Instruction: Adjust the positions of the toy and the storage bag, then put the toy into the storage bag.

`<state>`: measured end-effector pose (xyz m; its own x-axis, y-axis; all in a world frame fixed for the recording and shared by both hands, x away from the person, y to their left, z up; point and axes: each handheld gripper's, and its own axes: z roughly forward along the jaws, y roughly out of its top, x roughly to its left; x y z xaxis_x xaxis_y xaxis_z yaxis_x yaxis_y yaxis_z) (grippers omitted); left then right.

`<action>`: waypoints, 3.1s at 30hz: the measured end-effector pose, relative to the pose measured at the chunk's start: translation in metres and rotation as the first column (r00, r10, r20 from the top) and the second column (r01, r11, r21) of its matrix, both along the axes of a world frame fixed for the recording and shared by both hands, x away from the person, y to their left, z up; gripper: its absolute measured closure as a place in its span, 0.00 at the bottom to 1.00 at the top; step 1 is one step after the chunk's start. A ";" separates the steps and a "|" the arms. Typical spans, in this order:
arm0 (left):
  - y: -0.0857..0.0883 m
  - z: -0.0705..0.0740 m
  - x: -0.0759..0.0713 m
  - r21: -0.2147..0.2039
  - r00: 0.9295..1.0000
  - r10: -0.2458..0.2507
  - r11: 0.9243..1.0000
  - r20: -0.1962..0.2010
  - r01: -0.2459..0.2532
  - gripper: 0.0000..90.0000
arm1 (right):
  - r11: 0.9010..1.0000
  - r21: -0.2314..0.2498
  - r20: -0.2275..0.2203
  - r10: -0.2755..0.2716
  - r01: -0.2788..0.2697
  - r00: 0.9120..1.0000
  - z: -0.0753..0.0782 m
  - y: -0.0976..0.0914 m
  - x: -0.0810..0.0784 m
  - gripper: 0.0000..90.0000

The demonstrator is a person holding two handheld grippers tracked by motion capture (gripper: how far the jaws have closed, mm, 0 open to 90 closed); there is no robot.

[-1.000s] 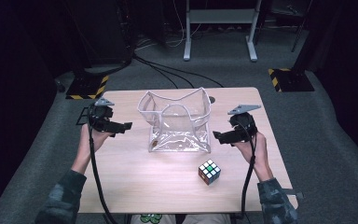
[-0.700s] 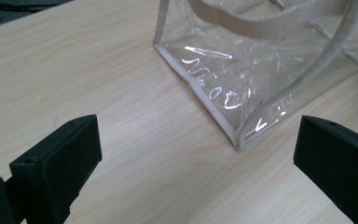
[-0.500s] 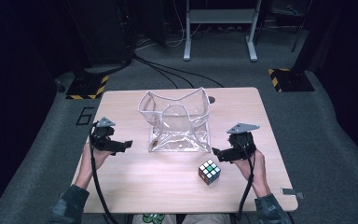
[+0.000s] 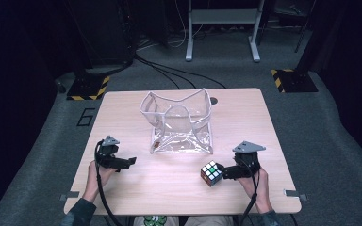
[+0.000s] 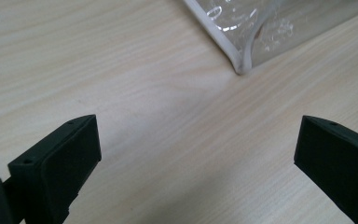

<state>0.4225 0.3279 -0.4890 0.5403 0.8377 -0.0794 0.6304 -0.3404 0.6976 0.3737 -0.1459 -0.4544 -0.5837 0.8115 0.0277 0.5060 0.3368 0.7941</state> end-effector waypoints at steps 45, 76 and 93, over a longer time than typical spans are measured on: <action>0.001 -0.042 -0.027 0.046 0.996 0.063 0.997 0.056 -0.065 0.00 | 0.999 0.030 -0.006 0.024 -0.024 1.000 -0.043 0.002 -0.030 0.00; 0.000 -0.042 -0.027 0.048 0.993 0.106 0.993 0.057 -0.109 0.00 | 0.993 -0.089 -0.092 0.066 -0.074 0.994 -0.051 0.056 0.000 0.17; 0.000 -0.042 -0.028 0.056 0.992 0.110 0.992 0.059 -0.113 0.01 | 0.991 -0.118 -0.093 0.047 -0.058 0.995 -0.047 0.059 0.002 0.37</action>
